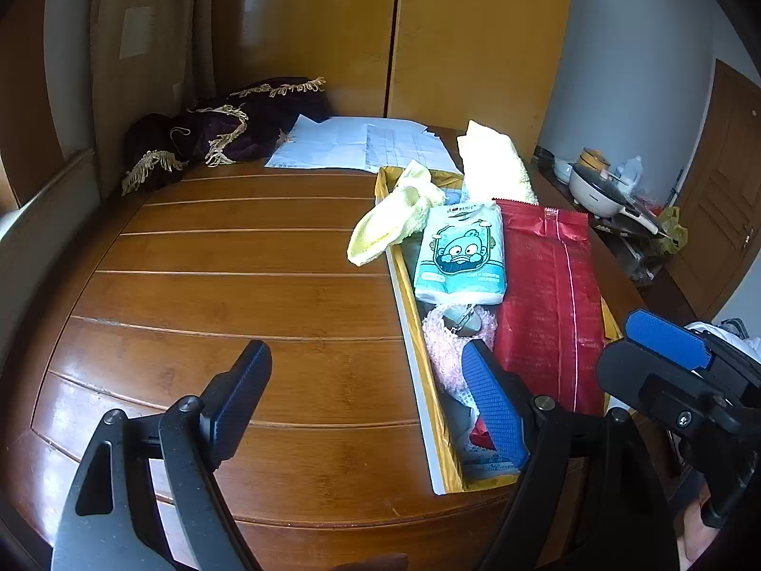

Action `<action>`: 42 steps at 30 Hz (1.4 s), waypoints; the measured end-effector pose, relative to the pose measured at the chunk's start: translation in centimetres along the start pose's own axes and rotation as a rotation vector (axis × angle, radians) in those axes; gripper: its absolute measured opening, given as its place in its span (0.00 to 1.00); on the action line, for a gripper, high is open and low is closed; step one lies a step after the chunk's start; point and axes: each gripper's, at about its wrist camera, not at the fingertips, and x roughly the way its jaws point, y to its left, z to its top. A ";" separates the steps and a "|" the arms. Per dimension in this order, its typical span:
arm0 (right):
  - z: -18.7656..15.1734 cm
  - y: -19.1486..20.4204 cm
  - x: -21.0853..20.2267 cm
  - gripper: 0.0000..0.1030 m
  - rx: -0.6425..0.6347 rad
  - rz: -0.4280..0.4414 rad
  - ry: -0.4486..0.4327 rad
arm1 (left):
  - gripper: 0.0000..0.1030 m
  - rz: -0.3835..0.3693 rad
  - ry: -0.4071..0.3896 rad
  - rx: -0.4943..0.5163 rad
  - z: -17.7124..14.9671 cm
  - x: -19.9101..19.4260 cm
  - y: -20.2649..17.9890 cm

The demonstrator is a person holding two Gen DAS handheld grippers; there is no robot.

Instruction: Organize soft objects

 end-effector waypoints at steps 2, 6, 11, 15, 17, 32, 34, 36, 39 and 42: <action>0.0 -0.1 0.0 0.67 0.003 0.001 0.000 | 0.80 0.004 0.000 0.003 0.0 0.0 0.0; 0.1 -0.3 0.0 0.67 0.007 -0.002 0.001 | 0.80 0.008 0.004 0.004 -0.1 0.2 0.0; -0.1 -0.5 0.0 0.67 0.012 0.002 0.000 | 0.80 0.014 0.012 0.008 0.0 0.5 -0.2; -0.1 -0.9 0.1 0.67 0.021 -0.003 0.005 | 0.80 0.019 0.014 0.014 -0.1 0.6 -0.4; -0.1 -1.0 0.1 0.67 0.023 -0.006 0.005 | 0.80 0.020 0.016 0.016 -0.1 0.6 -0.5; -0.1 -1.0 0.2 0.67 0.021 -0.008 0.008 | 0.80 0.025 0.018 0.027 -0.2 0.6 -0.6; 0.0 -1.0 0.1 0.67 0.025 -0.008 0.005 | 0.80 0.025 0.015 0.027 -0.1 0.6 -0.5; 0.0 -1.0 0.1 0.67 0.028 -0.004 0.001 | 0.80 0.024 0.014 0.025 0.0 0.6 -0.5; 0.0 -1.1 0.0 0.67 0.032 0.001 -0.005 | 0.80 0.021 0.018 0.030 0.1 0.7 -0.6; 0.0 -1.6 -0.3 0.67 0.041 0.014 -0.014 | 0.80 0.018 0.003 0.037 0.4 0.4 -0.9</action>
